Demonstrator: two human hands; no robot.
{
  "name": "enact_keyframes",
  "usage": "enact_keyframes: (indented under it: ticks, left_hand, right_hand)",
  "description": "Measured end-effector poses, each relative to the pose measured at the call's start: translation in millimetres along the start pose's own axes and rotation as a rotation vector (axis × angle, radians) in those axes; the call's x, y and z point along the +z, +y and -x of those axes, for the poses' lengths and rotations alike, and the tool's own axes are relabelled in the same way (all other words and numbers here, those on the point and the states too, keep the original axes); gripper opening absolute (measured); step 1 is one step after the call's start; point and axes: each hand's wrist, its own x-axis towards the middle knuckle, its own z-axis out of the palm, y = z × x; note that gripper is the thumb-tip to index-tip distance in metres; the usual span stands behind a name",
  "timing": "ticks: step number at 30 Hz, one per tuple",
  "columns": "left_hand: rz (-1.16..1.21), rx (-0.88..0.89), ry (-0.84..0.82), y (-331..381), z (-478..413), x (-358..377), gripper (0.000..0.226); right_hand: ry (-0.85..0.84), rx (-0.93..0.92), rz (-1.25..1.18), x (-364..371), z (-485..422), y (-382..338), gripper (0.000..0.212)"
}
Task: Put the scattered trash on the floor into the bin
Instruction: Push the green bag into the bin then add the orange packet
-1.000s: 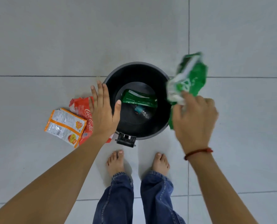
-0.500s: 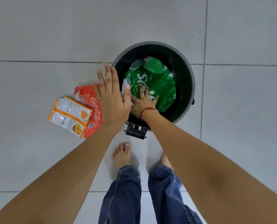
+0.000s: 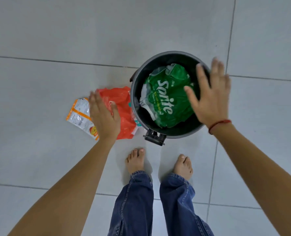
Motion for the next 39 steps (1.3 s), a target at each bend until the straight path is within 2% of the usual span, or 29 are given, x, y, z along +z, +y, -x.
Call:
enact_keyframes:
  ticks: [3, 8, 12, 15, 19, 23, 25, 27, 30, 34, 36, 39]
  left_hand:
    - [-0.196, -0.233, -0.189, -49, 0, 8, 0.081]
    - [-0.339, -0.169, -0.398, -91, -15, 32, 0.098]
    - [-0.267, -0.207, -0.428, -103, -28, 56, 0.090]
    - [-0.223, -0.230, -0.421, -110, -33, 69, 0.074]
    - [-0.255, -0.158, -0.313, -105, -30, 62, 0.036]
    - [-0.147, -0.201, -0.112, -79, -25, 27, 0.035]
    - [-0.038, -0.111, 0.043, -54, -19, 0, 0.038]
    - [0.052, 0.063, 0.093, -14, -3, -32, 0.038]
    - [0.023, 0.368, 0.016, 41, 32, -59, 0.040]
    - [-0.070, 0.725, -0.163, 81, 65, -34, 0.038]
    - [-0.218, 0.758, -0.290, 89, 70, -13, 0.037]
    - [-0.437, 0.620, -0.481, 95, 60, 7, 0.033]
  right_hand:
    - [-0.018, 0.041, 0.086, 11, -3, 19, 0.069]
    - [0.002, 0.075, 0.043, 30, 0, 24, 0.076]
    - [0.031, 0.070, 0.058, 32, 1, 26, 0.077]
    - [0.036, 0.063, 0.047, 33, 1, 28, 0.077]
    - [0.044, 0.069, 0.047, 33, -1, 26, 0.077]
    - [0.043, 0.076, 0.041, 33, 0, 24, 0.074]
    - [0.040, 0.075, 0.037, 32, 0, 24, 0.070]
    - [0.036, 0.084, 0.036, 29, -1, 22, 0.065]
    - [0.014, 0.099, 0.027, 26, -2, 20, 0.062]
    - [-0.025, 0.101, -0.016, 24, -1, 19, 0.060]
    - [-0.034, 0.104, -0.047, 24, -1, 19, 0.061]
    - [-0.026, 0.129, -0.058, 26, -1, 19, 0.056]
